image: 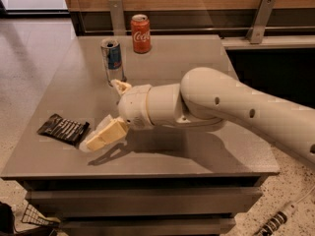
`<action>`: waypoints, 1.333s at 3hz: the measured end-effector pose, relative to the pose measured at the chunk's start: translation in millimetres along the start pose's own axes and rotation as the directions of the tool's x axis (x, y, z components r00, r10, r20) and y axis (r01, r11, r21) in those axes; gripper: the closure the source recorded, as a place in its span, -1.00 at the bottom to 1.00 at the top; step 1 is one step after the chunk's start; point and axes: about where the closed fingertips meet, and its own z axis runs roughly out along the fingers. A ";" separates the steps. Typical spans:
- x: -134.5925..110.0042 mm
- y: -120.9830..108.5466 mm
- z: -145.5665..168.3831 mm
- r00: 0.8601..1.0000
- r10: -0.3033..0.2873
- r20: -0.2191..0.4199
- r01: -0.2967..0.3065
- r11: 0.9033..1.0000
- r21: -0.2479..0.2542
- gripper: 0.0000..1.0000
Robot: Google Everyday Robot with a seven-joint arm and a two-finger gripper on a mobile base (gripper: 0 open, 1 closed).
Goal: Pick rxbar chocolate
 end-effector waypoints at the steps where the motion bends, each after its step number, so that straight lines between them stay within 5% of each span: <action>1: 8.2 18.6 39.1 1.000 0.015 -0.012 -0.016 1.000 -0.006 -1.00; 3: 11.7 29.7 83.7 1.000 0.020 -0.023 -0.019 0.999 0.029 -1.00; 4: 17.7 33.5 98.1 0.999 0.039 -0.028 -0.038 0.999 0.039 -0.65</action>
Offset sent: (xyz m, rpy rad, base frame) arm -0.0135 0.0837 -0.0460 -0.0447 0.0154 -0.0442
